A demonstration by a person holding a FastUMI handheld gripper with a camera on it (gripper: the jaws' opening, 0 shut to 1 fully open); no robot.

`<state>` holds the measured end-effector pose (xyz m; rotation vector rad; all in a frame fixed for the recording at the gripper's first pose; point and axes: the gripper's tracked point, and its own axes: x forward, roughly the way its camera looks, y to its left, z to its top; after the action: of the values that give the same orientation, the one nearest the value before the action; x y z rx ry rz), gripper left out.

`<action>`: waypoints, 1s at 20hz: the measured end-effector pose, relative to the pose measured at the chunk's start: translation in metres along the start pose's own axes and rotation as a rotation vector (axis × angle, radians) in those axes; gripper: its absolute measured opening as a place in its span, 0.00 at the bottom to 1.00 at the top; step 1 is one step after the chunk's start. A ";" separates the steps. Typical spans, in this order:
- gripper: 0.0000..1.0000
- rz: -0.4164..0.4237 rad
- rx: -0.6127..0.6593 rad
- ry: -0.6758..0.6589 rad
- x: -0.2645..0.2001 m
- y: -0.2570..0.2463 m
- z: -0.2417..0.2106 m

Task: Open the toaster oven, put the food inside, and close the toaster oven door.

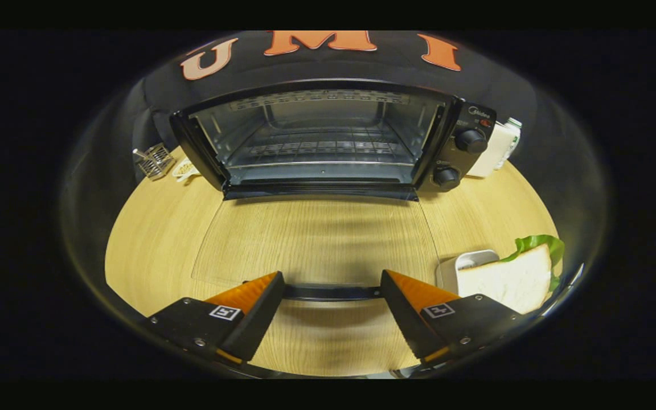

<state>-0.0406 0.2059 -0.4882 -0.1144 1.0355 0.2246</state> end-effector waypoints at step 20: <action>0.99 0.198 0.042 -0.015 -0.124 -0.156 0.057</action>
<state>-0.0162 0.0493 -0.3540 0.0283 1.0368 0.3827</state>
